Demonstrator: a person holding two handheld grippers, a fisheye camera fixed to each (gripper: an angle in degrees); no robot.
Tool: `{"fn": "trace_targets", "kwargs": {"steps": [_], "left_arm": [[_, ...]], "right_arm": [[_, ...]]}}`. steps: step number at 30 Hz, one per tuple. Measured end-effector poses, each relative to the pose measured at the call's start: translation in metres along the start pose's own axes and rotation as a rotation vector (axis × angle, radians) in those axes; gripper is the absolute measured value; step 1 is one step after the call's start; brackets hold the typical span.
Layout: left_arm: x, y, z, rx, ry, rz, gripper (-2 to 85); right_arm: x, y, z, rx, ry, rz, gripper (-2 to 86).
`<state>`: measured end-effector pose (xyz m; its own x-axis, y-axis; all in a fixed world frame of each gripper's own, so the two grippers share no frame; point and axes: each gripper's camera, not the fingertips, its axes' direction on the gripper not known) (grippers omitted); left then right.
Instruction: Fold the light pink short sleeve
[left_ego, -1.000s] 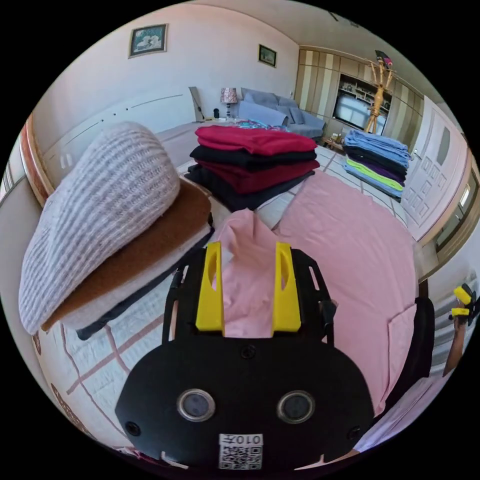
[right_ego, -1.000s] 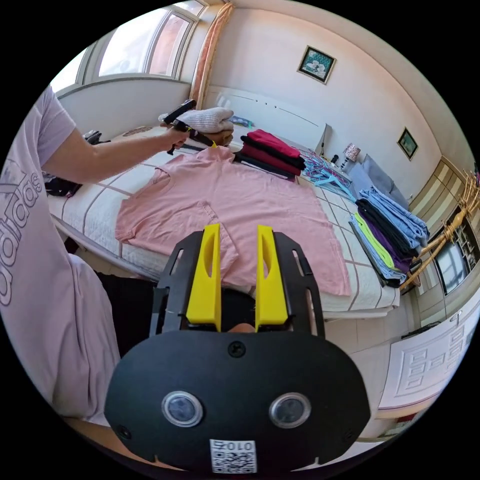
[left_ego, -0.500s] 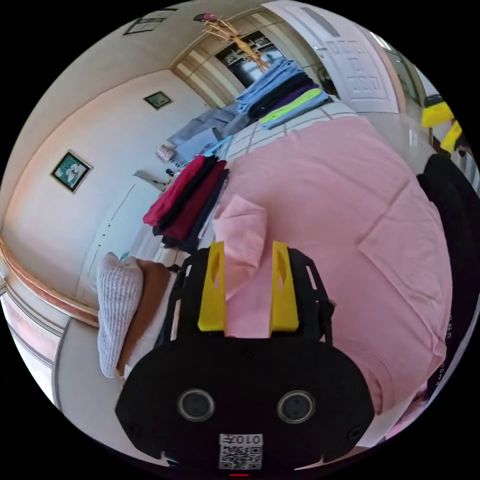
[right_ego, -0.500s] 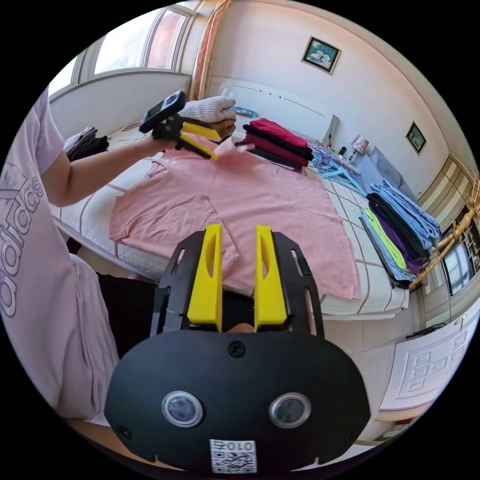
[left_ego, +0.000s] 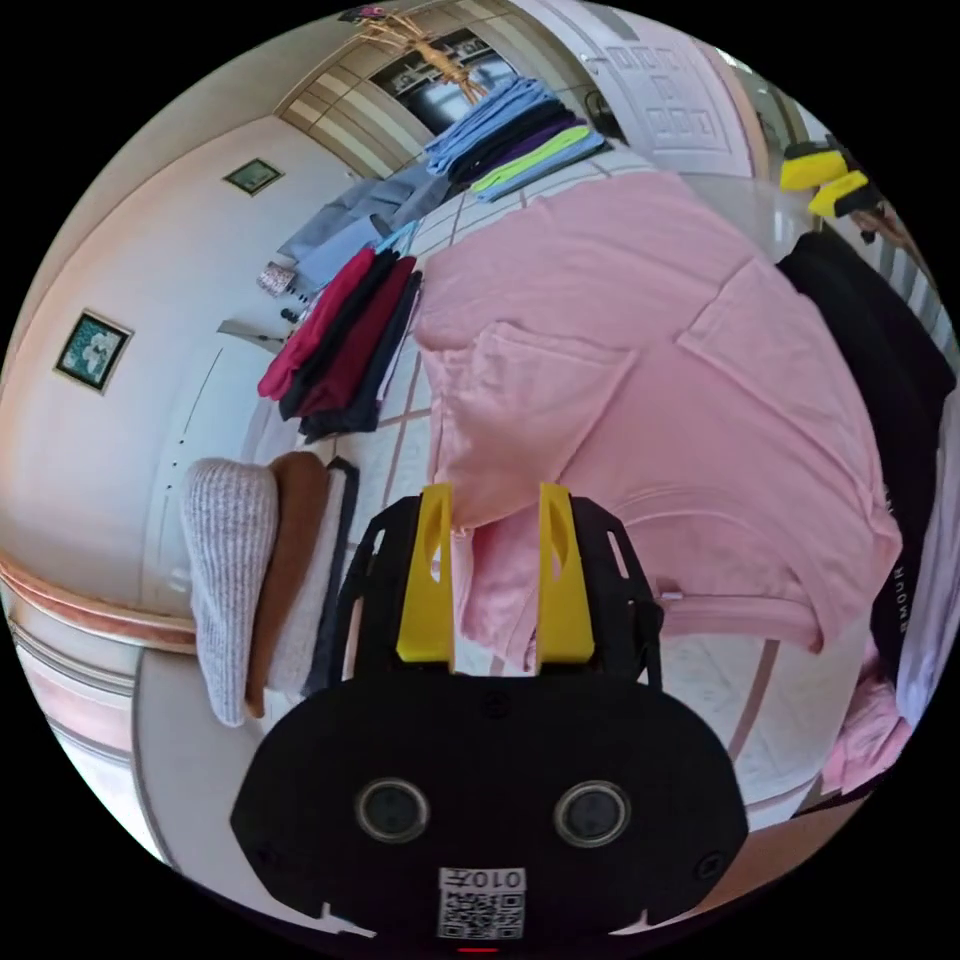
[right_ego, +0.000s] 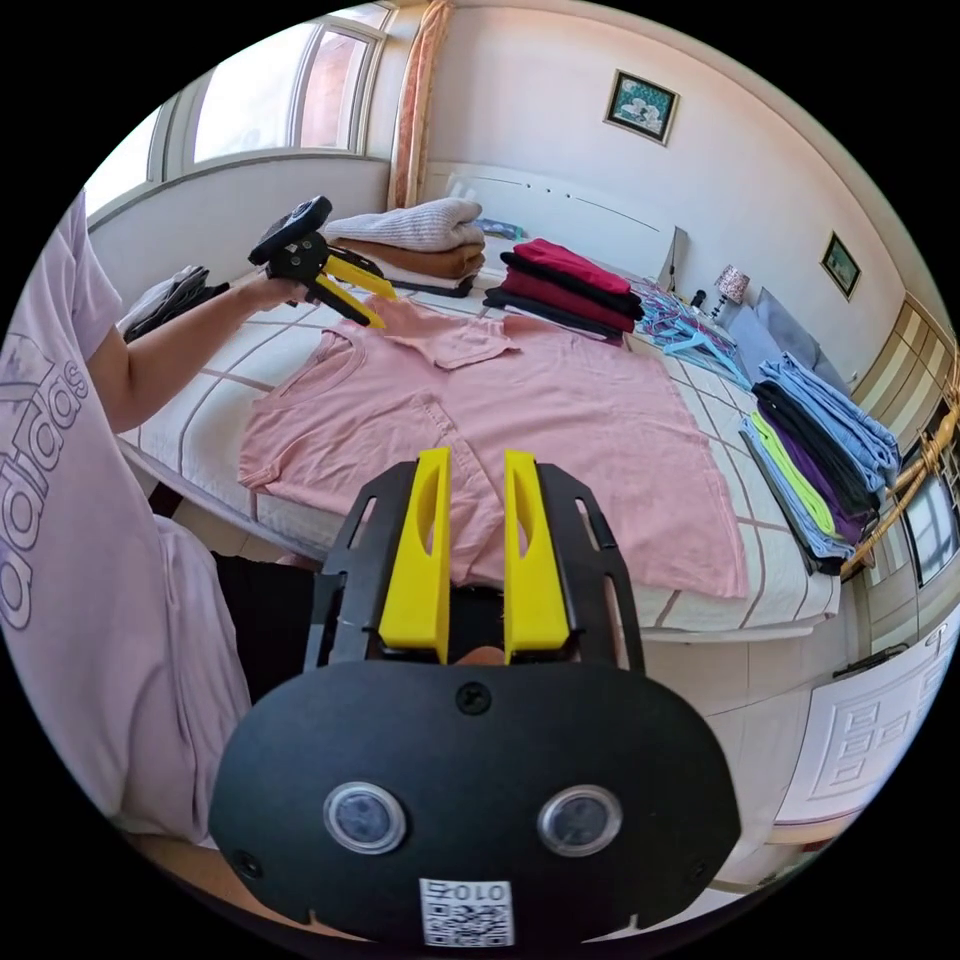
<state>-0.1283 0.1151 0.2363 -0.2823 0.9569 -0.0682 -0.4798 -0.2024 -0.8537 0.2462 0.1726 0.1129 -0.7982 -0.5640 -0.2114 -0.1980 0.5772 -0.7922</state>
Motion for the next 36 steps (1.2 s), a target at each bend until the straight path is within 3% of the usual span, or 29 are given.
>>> {"fn": "trace_targets", "kwargs": {"steps": [8, 13, 16, 20, 25, 28, 31, 33, 36], "left_arm": [[-0.022, 0.036, 0.009, 0.049, 0.002, -0.108, 9.5], [-0.015, 0.038, 0.044, -0.014, -0.013, -0.013, 5.3], [-0.036, 0.047, 0.046, 0.084, -0.003, -0.112, 2.2], [-0.116, 0.087, 0.079, 0.086, 0.145, -0.506, 0.5], [-0.137, 0.123, 0.151, 0.055, 0.398, -0.534, 0.7], [-0.158, 0.136, 0.148, 0.068, 0.404, -0.624, 1.6], [-0.185, 0.149, 0.157, -0.067, 0.645, -0.803, 2.2], [-0.194, 0.148, 0.136, -0.022, 0.614, -0.815, 2.3], [-0.197, 0.129, 0.102, -0.105, 0.333, -0.766, 2.1]], "right_arm": [[0.003, -0.002, -0.010, 0.004, 0.016, -0.013, 8.7], [0.001, -0.005, -0.012, 0.020, -0.010, -0.014, 8.7], [0.000, -0.007, -0.013, 0.005, 0.005, -0.024, 8.6], [0.001, -0.006, -0.016, -0.013, 0.021, -0.023, 8.6], [0.001, -0.007, -0.019, -0.013, 0.022, -0.021, 8.6], [0.000, -0.009, -0.022, -0.024, 0.035, -0.031, 8.6], [0.002, -0.008, -0.025, -0.025, 0.035, -0.022, 8.6], [0.004, -0.008, -0.027, -0.016, 0.024, -0.012, 8.5], [0.003, -0.013, -0.026, 0.002, 0.014, -0.008, 8.5]]}}
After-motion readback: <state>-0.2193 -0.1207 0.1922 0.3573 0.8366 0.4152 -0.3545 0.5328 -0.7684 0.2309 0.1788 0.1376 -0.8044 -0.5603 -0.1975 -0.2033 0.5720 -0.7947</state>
